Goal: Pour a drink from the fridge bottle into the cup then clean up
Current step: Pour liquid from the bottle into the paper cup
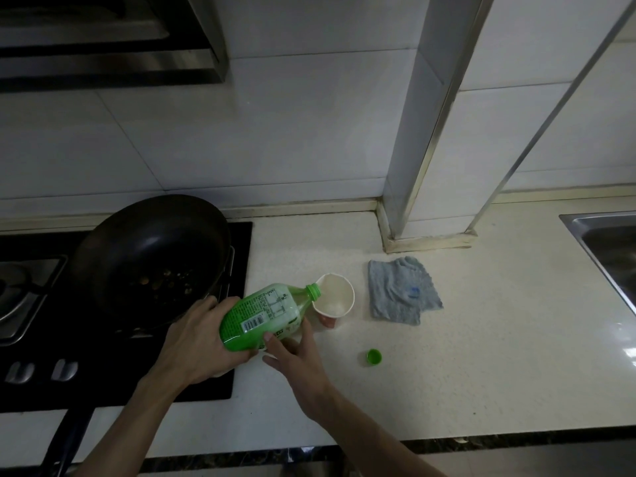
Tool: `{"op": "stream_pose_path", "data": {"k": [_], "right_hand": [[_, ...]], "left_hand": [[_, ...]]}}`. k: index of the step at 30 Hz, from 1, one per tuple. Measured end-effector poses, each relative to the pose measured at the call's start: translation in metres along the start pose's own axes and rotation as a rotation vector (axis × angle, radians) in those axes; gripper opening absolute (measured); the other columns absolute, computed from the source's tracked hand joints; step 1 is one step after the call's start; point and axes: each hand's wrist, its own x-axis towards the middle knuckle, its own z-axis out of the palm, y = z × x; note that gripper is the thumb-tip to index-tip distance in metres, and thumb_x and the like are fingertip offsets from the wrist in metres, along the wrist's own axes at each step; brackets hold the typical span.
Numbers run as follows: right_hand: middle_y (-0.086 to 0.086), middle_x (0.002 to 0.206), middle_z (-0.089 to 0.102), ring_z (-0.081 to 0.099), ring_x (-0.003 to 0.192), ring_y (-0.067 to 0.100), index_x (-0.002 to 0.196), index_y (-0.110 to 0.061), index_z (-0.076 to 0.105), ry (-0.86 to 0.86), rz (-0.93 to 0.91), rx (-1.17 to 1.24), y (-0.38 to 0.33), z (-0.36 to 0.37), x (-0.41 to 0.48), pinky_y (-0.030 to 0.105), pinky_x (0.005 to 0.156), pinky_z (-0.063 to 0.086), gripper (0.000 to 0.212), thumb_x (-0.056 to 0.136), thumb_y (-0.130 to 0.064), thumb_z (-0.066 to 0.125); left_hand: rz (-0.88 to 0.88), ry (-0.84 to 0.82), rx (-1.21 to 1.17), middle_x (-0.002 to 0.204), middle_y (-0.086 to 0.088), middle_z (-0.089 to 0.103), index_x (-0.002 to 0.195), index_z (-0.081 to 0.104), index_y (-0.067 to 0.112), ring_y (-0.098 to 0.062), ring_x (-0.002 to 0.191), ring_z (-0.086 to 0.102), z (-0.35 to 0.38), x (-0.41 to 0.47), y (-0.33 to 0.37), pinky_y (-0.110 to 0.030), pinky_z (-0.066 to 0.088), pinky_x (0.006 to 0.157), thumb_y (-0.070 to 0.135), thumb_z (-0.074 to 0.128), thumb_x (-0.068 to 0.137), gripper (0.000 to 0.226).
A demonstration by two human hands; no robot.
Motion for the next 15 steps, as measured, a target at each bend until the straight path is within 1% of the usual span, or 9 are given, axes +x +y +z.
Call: {"op": "stream_pose_path", "data": {"k": [3, 11, 13, 15], "right_hand": [[0.0, 0.125, 0.066, 0.064, 0.114, 0.015, 0.129, -0.038, 0.041, -0.01, 0.002, -0.025, 0.002, 0.001, 0.0, 0.035, 0.09, 0.056, 0.051, 0.091, -0.017, 0.069], [0.001, 0.123, 0.067, 0.065, 0.112, 0.015, 0.134, -0.035, 0.039, -0.042, 0.018, -0.084, 0.01, 0.011, 0.004, 0.038, 0.092, 0.056, 0.055, 0.091, -0.017, 0.068], [0.002, 0.123, 0.067, 0.066, 0.111, 0.015, 0.134, -0.036, 0.039, -0.06, 0.013, -0.103, 0.011, 0.013, 0.003, 0.036, 0.089, 0.057, 0.055, 0.092, -0.017, 0.068], [0.003, 0.12, 0.068, 0.067, 0.108, 0.013, 0.13, -0.037, 0.04, -0.08, -0.001, -0.131, 0.012, 0.014, 0.002, 0.031, 0.084, 0.057, 0.053, 0.092, -0.015, 0.068]], "left_hand": [[-0.014, 0.002, -0.021, 0.088, 0.015, 0.052, 0.118, 0.057, 0.036, -0.004, 0.083, 0.052, 0.001, -0.003, -0.004, -0.02, 0.039, 0.055, 0.073, 0.071, 0.05, 0.079], [-0.048, 0.014, -0.061, 0.088, 0.017, 0.051, 0.117, 0.057, 0.038, -0.004, 0.083, 0.053, 0.002, -0.014, -0.016, -0.024, 0.045, 0.057, 0.073, 0.071, 0.049, 0.078], [-0.063, 0.017, -0.073, 0.09, 0.016, 0.053, 0.118, 0.056, 0.039, -0.005, 0.085, 0.053, 0.002, -0.018, -0.02, -0.026, 0.047, 0.059, 0.074, 0.069, 0.049, 0.079], [-0.088, 0.029, -0.1, 0.092, 0.016, 0.055, 0.113, 0.056, 0.04, -0.005, 0.085, 0.055, 0.003, -0.022, -0.021, -0.027, 0.048, 0.061, 0.075, 0.068, 0.048, 0.075]]}}
